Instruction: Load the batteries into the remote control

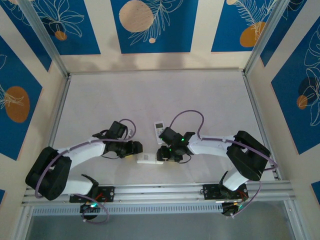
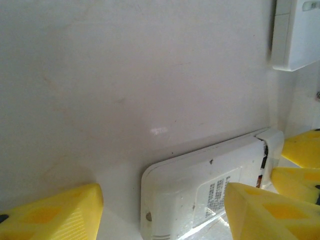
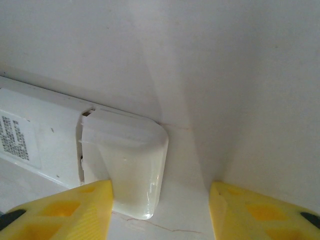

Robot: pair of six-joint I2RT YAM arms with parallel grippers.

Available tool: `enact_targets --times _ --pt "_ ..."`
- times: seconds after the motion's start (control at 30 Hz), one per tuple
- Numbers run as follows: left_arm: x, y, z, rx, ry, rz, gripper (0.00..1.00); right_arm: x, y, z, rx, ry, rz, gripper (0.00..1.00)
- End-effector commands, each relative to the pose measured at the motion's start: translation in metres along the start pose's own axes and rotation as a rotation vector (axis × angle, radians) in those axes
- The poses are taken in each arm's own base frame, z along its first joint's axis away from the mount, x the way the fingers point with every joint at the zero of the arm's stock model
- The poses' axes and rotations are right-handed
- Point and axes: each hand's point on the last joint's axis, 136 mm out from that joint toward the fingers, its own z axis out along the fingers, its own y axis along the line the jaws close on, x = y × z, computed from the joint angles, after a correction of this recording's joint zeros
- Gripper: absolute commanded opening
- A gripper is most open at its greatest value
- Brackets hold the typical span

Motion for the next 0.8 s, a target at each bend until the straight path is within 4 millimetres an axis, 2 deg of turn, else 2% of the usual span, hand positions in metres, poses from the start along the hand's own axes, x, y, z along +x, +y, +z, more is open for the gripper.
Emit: enact_targets --times 0.0,0.1,0.2,0.37,0.5,0.67,0.7,0.77 --pt "0.001 -0.006 0.003 0.024 0.022 0.032 0.65 0.004 -0.006 0.006 0.035 0.030 0.027 0.50" --pt "0.004 -0.001 0.005 0.004 0.030 0.022 0.64 0.009 -0.016 0.009 0.097 0.057 0.031 0.48" --pt "0.004 -0.002 0.007 0.011 0.035 0.027 0.60 0.009 -0.014 0.009 0.098 0.057 0.022 0.45" --pt "0.010 -0.009 0.014 0.039 0.076 0.037 0.47 0.007 -0.002 0.012 0.097 0.067 0.014 0.37" --pt "0.020 -0.018 0.026 0.068 0.109 0.042 0.38 0.008 0.017 0.020 0.072 0.072 0.006 0.33" --pt "0.024 -0.025 0.039 0.097 0.107 0.003 0.36 0.016 0.043 0.029 0.053 0.009 0.041 0.32" --pt "0.022 -0.025 0.039 0.101 0.095 -0.006 0.36 0.016 0.046 0.025 0.056 -0.030 0.030 0.34" --pt "0.015 -0.023 0.034 0.071 0.051 -0.012 0.39 0.007 0.040 0.011 0.109 -0.113 -0.002 0.38"
